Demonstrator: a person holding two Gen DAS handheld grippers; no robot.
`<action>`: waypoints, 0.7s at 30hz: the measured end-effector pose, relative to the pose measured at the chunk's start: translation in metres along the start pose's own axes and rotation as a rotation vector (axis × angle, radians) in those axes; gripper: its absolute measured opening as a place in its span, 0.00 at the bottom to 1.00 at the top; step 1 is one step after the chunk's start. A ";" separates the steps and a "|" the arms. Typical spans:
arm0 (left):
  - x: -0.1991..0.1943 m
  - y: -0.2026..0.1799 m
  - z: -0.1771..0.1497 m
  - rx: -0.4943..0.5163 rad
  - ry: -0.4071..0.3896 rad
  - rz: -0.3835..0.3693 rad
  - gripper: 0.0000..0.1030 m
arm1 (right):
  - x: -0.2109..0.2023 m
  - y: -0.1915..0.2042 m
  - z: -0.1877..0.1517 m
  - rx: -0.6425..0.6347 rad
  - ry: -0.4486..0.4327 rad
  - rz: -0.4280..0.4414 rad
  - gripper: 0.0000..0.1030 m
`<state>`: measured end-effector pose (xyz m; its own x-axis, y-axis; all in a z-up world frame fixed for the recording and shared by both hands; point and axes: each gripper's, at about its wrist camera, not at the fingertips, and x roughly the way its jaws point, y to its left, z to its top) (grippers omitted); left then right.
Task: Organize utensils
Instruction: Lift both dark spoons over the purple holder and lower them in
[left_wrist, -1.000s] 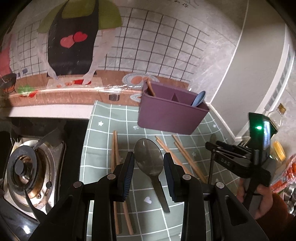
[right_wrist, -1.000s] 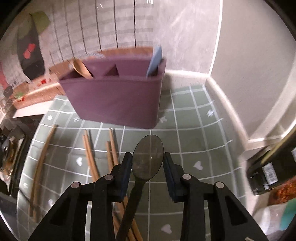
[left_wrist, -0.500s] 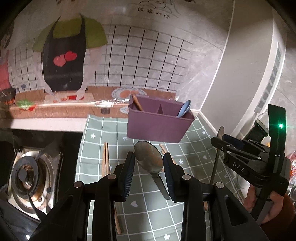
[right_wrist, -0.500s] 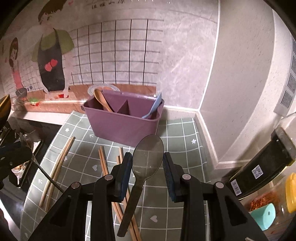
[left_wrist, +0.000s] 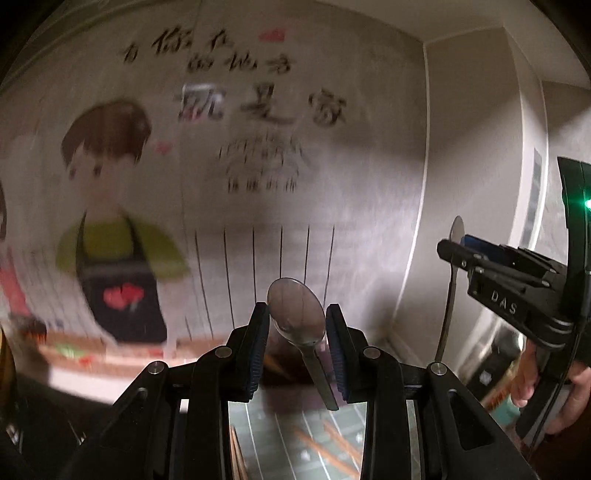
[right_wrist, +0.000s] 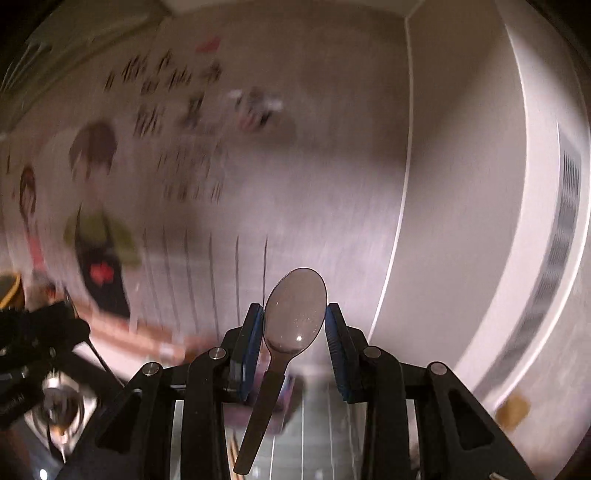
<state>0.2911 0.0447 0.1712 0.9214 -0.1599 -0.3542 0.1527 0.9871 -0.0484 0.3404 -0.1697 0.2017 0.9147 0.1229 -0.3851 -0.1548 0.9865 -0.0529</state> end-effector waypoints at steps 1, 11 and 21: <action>0.005 0.000 0.008 0.008 -0.013 0.004 0.32 | 0.003 -0.003 0.010 0.007 -0.019 -0.010 0.30; 0.091 0.010 0.011 0.012 0.033 0.027 0.32 | 0.080 -0.003 -0.004 0.048 0.003 -0.010 0.31; 0.170 0.027 -0.031 -0.053 0.160 0.012 0.32 | 0.162 0.024 -0.056 0.010 0.106 0.003 0.31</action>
<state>0.4403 0.0444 0.0806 0.8539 -0.1486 -0.4988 0.1191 0.9887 -0.0907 0.4644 -0.1318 0.0863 0.8693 0.1146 -0.4809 -0.1536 0.9872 -0.0425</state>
